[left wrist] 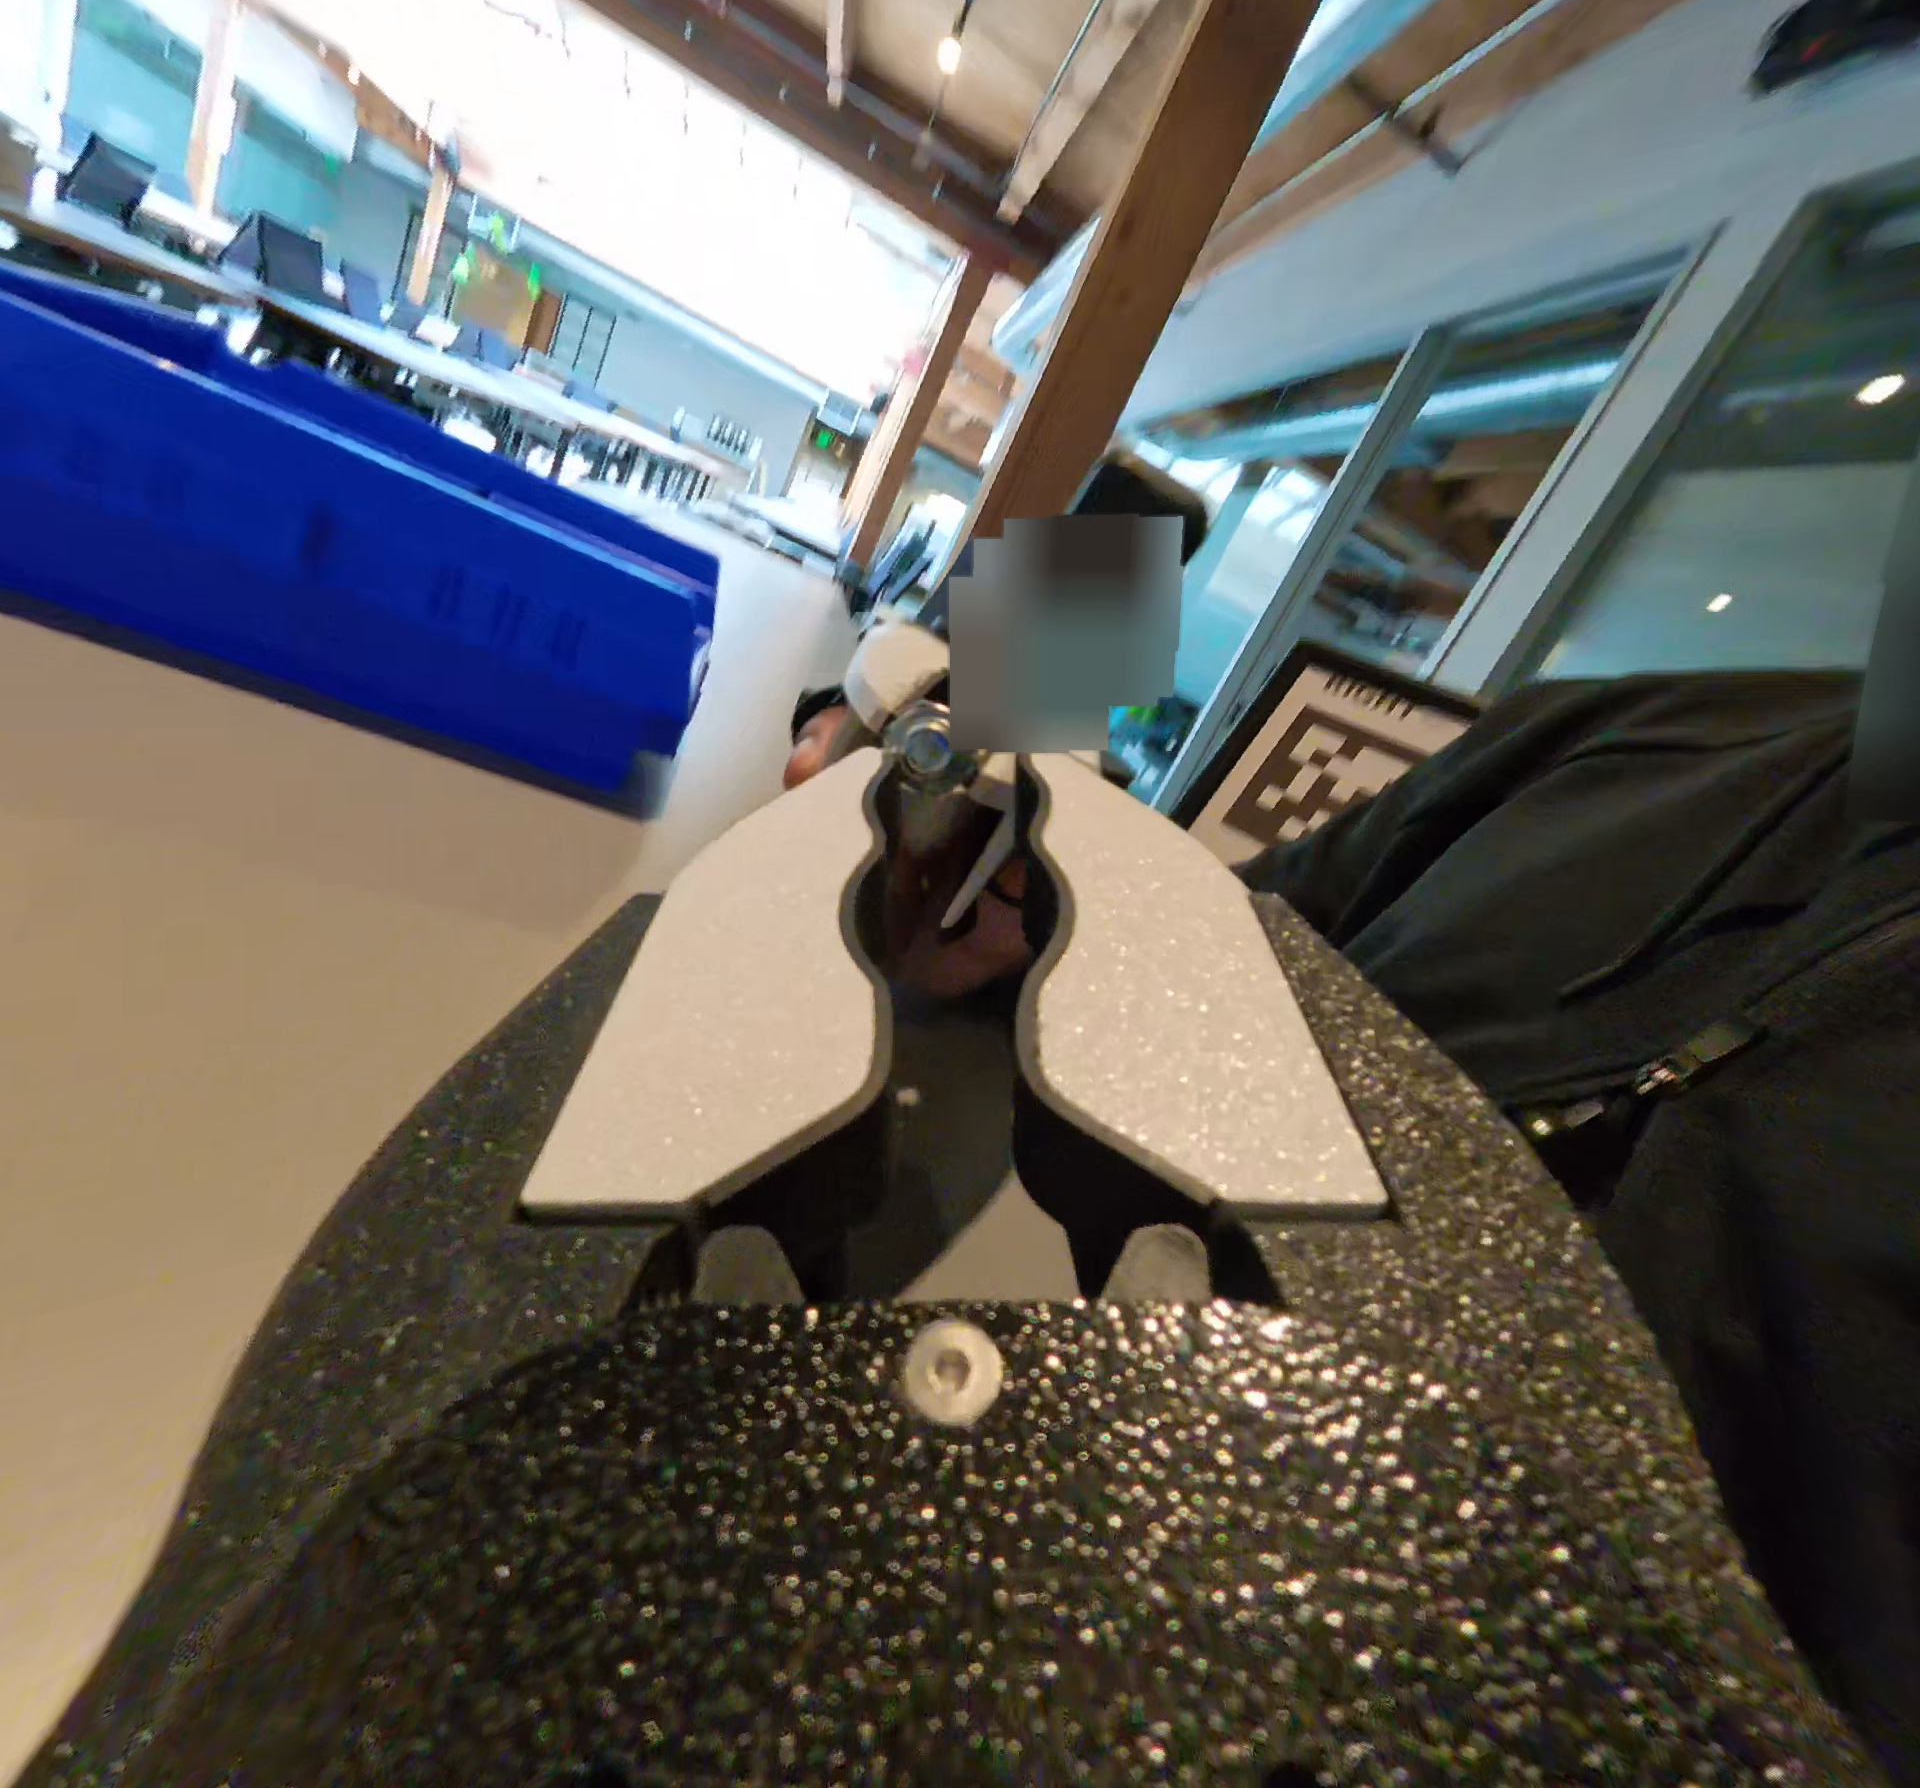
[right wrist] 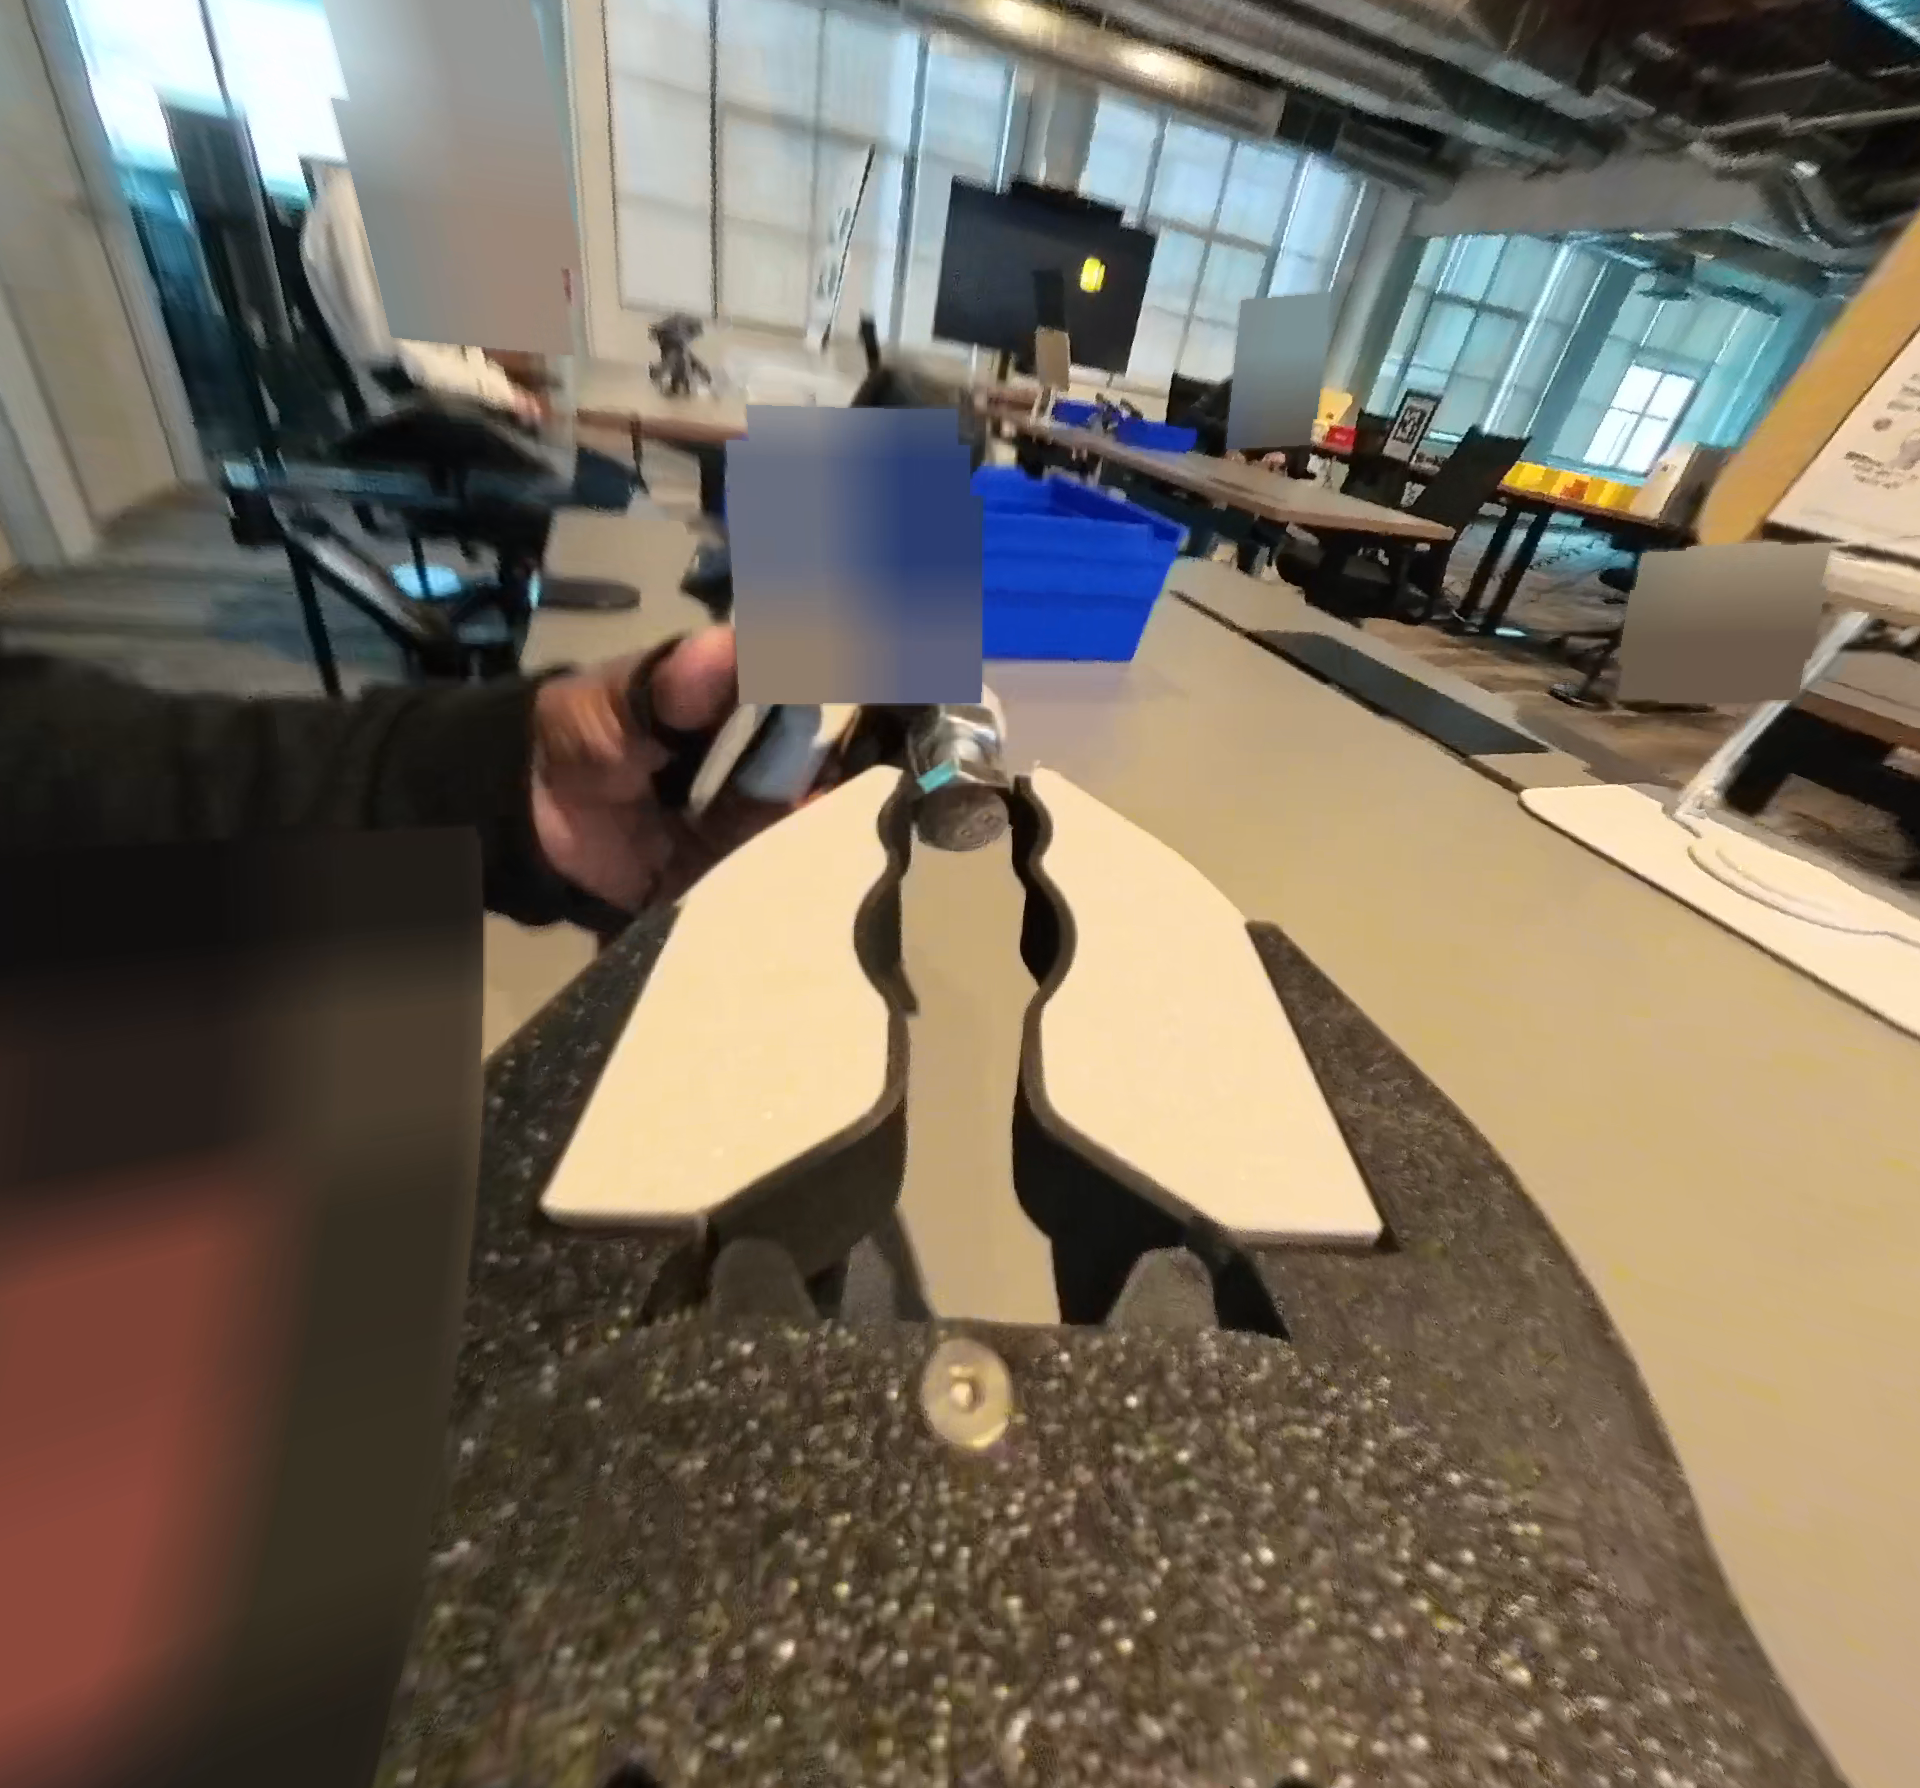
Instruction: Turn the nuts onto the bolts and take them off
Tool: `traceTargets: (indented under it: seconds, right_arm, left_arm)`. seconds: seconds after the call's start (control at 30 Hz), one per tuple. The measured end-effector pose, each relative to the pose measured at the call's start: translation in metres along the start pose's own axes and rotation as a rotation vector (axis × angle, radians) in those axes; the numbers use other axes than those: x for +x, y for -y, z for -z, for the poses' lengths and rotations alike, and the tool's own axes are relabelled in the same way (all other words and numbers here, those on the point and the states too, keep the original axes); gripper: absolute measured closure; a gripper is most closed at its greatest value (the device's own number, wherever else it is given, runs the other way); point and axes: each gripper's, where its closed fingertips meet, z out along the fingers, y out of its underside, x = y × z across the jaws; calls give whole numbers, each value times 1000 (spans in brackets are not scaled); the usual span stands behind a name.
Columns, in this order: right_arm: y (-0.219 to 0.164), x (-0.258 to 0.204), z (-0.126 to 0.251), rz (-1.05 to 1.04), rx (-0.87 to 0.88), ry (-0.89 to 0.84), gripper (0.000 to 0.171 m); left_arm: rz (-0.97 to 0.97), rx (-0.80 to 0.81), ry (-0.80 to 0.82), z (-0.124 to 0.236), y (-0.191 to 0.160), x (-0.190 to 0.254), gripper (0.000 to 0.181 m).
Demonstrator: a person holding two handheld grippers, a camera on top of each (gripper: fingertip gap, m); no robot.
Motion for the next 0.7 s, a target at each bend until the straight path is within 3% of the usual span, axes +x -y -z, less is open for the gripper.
traceTargets:
  seconds: [0.13,0.5,0.7]
  right_arm:
    - [10,9,4,-194,116,9,153]
    - [8,5,3,-164,97,14,154]
    - [10,2,3,-157,110,26,154]
  left_arm:
    - [25,78,-25,-7,4,2,160]
    - [17,103,33,-8,7,-5,162]
    - [20,101,15,-7,6,-3,172]
